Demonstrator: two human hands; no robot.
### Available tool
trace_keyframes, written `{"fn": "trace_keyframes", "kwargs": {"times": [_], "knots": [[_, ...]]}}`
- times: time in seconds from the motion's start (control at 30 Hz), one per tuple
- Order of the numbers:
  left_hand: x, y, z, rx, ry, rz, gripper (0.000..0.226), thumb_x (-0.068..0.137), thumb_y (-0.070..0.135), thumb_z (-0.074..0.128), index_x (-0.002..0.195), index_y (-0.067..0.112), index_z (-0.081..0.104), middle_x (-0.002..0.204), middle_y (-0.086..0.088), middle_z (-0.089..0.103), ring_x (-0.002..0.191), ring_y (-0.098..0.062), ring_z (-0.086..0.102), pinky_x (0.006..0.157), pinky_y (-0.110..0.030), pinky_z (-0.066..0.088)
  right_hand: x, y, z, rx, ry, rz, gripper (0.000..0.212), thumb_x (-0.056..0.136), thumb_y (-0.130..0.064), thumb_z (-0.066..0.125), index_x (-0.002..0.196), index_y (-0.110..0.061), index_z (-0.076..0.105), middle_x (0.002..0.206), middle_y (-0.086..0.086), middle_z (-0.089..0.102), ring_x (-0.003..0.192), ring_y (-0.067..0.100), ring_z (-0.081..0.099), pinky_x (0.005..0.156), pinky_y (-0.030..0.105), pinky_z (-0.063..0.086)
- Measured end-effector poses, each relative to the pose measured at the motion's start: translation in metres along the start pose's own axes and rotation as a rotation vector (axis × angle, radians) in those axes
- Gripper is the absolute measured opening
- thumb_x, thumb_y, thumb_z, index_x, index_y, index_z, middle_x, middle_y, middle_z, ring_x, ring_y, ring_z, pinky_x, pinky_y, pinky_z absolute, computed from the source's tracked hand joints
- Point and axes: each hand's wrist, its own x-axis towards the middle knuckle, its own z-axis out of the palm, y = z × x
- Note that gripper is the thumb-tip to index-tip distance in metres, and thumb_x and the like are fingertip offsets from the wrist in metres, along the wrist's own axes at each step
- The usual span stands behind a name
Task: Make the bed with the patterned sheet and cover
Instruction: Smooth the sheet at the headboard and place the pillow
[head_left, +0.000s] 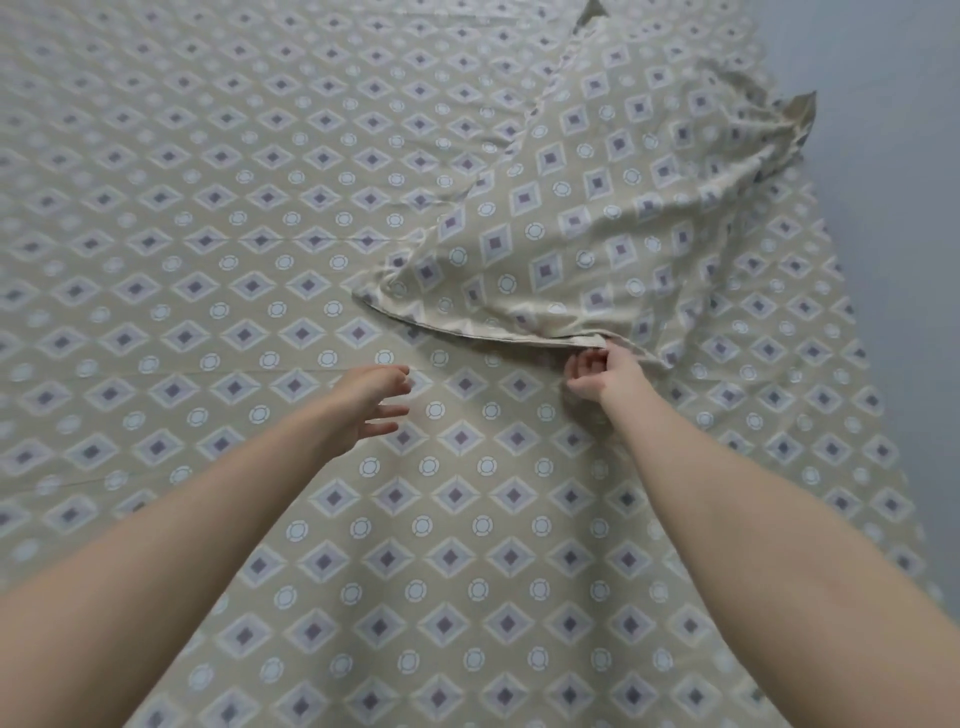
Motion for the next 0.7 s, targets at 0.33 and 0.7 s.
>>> {"fn": "trace_keyframes", "kwargs": {"times": [0.33, 0.7], "knots": [[-0.069, 0.055, -0.025, -0.139, 0.007, 0.068, 0.033, 0.100, 0.019, 0.041, 0.132, 0.015, 0.050, 0.132, -0.007, 0.053, 0.105, -0.024, 0.055, 0.086, -0.036, 0.047, -0.127, 0.006, 0.043, -0.353, -0.465, -0.170, 0.023, 0.102, -0.015, 0.035, 0.105, -0.008, 0.056, 0.098, 0.012, 0.063, 0.089, 0.022, 0.063, 0.074, 0.029, 0.054], [-0.181, 0.094, -0.143, -0.444, -0.113, 0.079, 0.078, 0.089, 0.071, 0.028, 0.145, 0.016, 0.033, 0.147, -0.019, 0.035, 0.130, -0.044, 0.039, 0.090, -0.057, 0.040, -0.338, 0.073, 0.097, -0.908, -1.031, -0.271, 0.016, 0.098, -0.014, 0.046, 0.097, -0.010, 0.061, 0.099, 0.004, 0.062, 0.094, 0.014, 0.058, 0.096, 0.027, 0.042]]}}
